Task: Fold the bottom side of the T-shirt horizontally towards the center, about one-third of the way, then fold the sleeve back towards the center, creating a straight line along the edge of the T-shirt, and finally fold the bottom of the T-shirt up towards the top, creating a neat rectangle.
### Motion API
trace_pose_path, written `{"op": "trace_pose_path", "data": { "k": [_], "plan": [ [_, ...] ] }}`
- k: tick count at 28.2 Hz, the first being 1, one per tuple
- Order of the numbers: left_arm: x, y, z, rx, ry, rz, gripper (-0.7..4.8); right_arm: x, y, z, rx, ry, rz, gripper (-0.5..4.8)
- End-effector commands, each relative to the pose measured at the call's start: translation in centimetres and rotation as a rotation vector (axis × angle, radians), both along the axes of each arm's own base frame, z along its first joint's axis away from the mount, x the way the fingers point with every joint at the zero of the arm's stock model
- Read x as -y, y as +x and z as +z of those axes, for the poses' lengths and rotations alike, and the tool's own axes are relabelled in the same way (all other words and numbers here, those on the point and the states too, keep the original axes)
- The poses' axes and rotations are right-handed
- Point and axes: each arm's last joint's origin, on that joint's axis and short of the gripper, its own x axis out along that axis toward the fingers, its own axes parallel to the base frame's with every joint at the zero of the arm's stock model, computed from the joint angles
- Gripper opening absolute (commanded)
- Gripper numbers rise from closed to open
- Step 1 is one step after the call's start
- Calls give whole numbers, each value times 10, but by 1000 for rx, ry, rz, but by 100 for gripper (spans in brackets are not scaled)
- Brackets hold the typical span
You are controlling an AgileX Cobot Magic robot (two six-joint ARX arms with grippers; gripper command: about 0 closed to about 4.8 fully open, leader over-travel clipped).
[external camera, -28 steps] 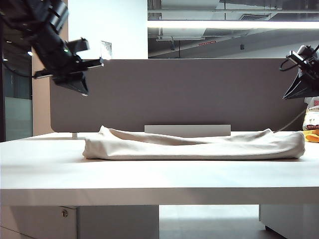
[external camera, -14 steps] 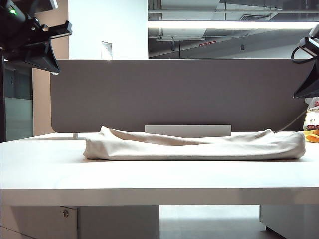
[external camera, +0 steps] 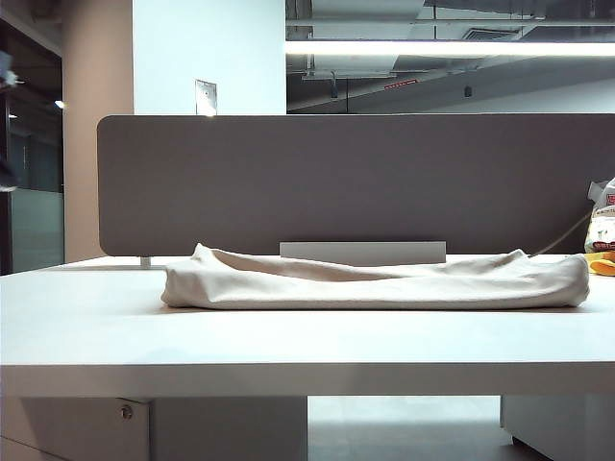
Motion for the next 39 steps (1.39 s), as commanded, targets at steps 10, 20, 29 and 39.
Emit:
{"op": "trace_pose_path", "data": {
  "k": [10,20,29,39],
  "plan": [
    [-9,-29,-41,-29,-28,29,-5,1,-28,-20,78,-34,-60,-6],
    [-9,-29,-40,-16,-31,30,-5,2,-28,-21,70,-41,-66,-5],
    [-11,-29,-40,26,122,51,-5,2,-28,-21,70,-41,-66,-5],
    [-36,-35,-43,151,155,159,-5,2,-28,-21,70,-41,-67,-5]
  ]
}}
